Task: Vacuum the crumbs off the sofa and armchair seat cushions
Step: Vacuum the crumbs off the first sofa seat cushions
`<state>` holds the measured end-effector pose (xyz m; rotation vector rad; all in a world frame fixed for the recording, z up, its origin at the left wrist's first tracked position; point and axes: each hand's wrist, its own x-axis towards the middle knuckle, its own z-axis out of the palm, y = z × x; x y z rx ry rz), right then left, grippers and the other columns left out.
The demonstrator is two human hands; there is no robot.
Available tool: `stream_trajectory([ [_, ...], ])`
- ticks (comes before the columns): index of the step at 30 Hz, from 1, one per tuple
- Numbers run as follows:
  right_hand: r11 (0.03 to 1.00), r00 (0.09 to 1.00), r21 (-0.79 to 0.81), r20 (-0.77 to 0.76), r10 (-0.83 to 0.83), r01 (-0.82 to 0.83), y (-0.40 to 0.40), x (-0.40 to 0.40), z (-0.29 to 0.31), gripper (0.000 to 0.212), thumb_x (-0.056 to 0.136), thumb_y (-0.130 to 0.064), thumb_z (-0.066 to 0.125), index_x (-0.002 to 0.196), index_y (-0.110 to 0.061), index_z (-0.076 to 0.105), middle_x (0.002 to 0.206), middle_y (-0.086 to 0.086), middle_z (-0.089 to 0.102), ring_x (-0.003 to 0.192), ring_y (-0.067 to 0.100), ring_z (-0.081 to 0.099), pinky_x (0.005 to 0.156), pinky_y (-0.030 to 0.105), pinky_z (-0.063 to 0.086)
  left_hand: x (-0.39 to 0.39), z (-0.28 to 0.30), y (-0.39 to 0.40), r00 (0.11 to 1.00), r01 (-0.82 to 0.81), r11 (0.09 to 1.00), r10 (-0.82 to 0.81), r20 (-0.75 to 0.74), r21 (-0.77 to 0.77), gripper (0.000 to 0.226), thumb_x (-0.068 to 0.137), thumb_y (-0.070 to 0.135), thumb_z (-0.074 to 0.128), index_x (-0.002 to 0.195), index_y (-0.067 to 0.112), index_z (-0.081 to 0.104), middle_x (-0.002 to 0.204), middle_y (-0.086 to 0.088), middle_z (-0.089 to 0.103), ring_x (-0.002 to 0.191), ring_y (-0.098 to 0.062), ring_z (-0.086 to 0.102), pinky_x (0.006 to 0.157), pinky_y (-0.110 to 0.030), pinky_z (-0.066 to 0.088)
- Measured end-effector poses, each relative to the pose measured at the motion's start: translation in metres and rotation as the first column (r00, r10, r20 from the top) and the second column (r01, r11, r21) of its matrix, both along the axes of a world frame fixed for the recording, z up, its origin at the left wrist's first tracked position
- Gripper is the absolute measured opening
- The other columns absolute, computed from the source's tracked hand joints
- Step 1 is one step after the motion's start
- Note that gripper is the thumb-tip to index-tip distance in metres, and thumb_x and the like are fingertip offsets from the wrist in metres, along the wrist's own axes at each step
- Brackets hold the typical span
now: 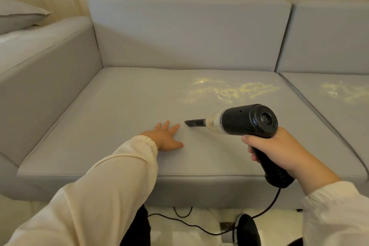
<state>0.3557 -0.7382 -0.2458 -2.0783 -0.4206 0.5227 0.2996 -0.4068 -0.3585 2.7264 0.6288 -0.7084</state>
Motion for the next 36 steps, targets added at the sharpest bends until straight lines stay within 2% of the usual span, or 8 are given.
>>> stream_trajectory([
  [11, 1.0, 1.0, -0.001, -0.012, 0.005, -0.005, -0.003, 0.002, -0.004, 0.022, 0.09, -0.023, 0.076, 0.081, -0.003, 0.073, 0.072, 0.012, 0.075, 0.063, 0.023, 0.071, 0.078, 0.047, 0.061, 0.003, 0.011, -0.014, 0.999, 0.028, 1.0, -0.027, -0.017, 0.011, 0.091, 0.097, 0.069, 0.048, 0.164, 0.041, -0.005, 0.173, 0.003, -0.016, 0.159, -0.029, -0.014, 0.127, -0.058, 0.005],
  [15, 1.0, 1.0, 0.015, -0.016, -0.025, 0.025, 0.017, 0.009, -0.01, 0.024, 0.088, -0.028, 0.076, 0.085, -0.004, 0.075, 0.078, 0.016, 0.077, 0.067, 0.024, 0.073, 0.082, 0.05, 0.062, 0.006, 0.002, -0.007, 0.999, 0.032, 0.998, -0.03, -0.043, 0.057, 0.09, 0.095, 0.074, 0.044, 0.163, 0.045, -0.006, 0.173, 0.005, -0.018, 0.159, -0.028, -0.015, 0.125, -0.065, 0.007],
  [19, 0.994, 0.996, 0.06, 0.013, -0.088, 0.087, 0.046, 0.026, -0.012, 0.019, 0.089, -0.026, 0.078, 0.084, -0.009, 0.075, 0.075, 0.01, 0.077, 0.062, 0.018, 0.073, 0.078, 0.045, 0.062, 0.016, -0.005, -0.001, 1.0, 0.021, 0.995, -0.021, 0.0, 0.098, 0.083, 0.096, 0.076, 0.035, 0.162, 0.049, -0.007, 0.172, 0.008, -0.02, 0.159, -0.025, -0.017, 0.121, -0.071, 0.003],
  [23, 0.967, 0.98, 0.159, -0.02, -0.197, 0.197, 0.079, 0.056, -0.009, 0.023, 0.086, -0.026, 0.079, 0.089, -0.004, 0.075, 0.075, 0.012, 0.076, 0.06, 0.02, 0.073, 0.082, 0.051, 0.063, 0.036, -0.007, 0.005, 0.999, 0.015, 0.996, -0.019, 0.042, 0.084, 0.079, 0.097, 0.077, 0.031, 0.161, 0.051, -0.008, 0.172, 0.009, -0.021, 0.158, -0.024, -0.019, 0.121, -0.07, -0.001],
  [25, 0.964, 0.981, 0.178, -0.029, -0.194, 0.196, 0.092, 0.068, -0.007, 0.023, 0.086, -0.026, 0.079, 0.09, -0.004, 0.075, 0.074, 0.011, 0.075, 0.061, 0.022, 0.072, 0.084, 0.053, 0.063, 0.045, -0.005, 0.006, 0.999, 0.022, 0.997, -0.026, 0.047, 0.08, 0.078, 0.098, 0.075, 0.032, 0.161, 0.051, -0.008, 0.171, 0.009, -0.022, 0.158, -0.025, -0.02, 0.121, -0.07, -0.002],
  [32, 0.997, 0.998, 0.047, -0.038, -0.056, 0.057, 0.11, 0.081, -0.007, 0.018, 0.089, -0.029, 0.077, 0.09, -0.011, 0.077, 0.08, 0.012, 0.078, 0.07, 0.024, 0.075, 0.086, 0.05, 0.063, 0.057, -0.009, 0.02, 0.995, 0.09, 0.989, -0.094, 0.024, 0.119, 0.077, 0.1, 0.072, 0.032, 0.161, 0.05, -0.008, 0.171, 0.007, -0.024, 0.158, -0.026, -0.022, 0.119, -0.072, -0.006],
  [36, 0.995, 0.995, 0.031, -0.023, -0.092, 0.093, 0.116, 0.086, -0.007, 0.017, 0.088, -0.029, 0.076, 0.091, -0.012, 0.076, 0.08, 0.011, 0.078, 0.068, 0.022, 0.076, 0.082, 0.047, 0.063, 0.063, -0.015, 0.027, 0.996, 0.082, 0.991, -0.084, 0.014, 0.11, 0.075, 0.1, 0.073, 0.031, 0.161, 0.051, -0.006, 0.172, 0.007, -0.021, 0.158, -0.026, -0.019, 0.119, -0.073, -0.004],
])
